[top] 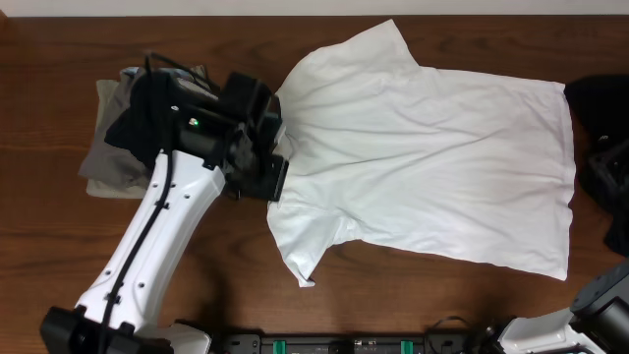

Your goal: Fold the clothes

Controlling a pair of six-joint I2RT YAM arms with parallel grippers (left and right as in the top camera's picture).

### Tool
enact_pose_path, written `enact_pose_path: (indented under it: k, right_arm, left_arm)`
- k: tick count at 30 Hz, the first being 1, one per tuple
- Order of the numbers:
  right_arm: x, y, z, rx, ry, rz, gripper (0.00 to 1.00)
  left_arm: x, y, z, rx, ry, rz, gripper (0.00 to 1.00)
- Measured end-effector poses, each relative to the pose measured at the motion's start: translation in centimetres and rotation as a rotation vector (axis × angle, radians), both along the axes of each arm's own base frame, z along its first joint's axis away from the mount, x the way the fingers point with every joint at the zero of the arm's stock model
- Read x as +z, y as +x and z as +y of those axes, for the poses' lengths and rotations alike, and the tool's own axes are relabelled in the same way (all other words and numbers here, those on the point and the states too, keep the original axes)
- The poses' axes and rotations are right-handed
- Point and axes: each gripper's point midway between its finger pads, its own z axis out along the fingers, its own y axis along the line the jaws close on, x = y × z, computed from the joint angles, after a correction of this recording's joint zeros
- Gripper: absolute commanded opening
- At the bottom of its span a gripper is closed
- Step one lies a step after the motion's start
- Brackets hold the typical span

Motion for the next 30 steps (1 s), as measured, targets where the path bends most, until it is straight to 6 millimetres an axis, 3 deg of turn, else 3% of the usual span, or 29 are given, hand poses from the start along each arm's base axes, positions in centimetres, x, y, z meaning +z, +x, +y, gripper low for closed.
enact_pose_path:
  k: [11, 20, 23, 30]
  right_arm:
    - [-0.1, -0.7, 5.7, 0.15, 0.155, 0.036, 0.34]
    - [-0.1, -1.2, 6.8, 0.184, 0.186, 0.048, 0.33]
    - [-0.1, -1.4, 7.0, 0.187, 0.196, 0.056, 0.33]
    - [-0.2, -1.8, 7.4, 0.189, 0.211, 0.072, 0.33]
  left_arm:
    - [-7.1, -8.8, -1.1, -0.008, -0.095, 0.381, 0.6]
    - [-12.7, -14.9, -4.6, -0.098, -0.085, 0.468, 0.6]
    - [-13.6, -15.2, -5.6, -0.106, -0.09, 0.439, 0.6]
    - [-14.5, -12.8, -5.4, -0.036, -0.035, 0.323, 0.6]
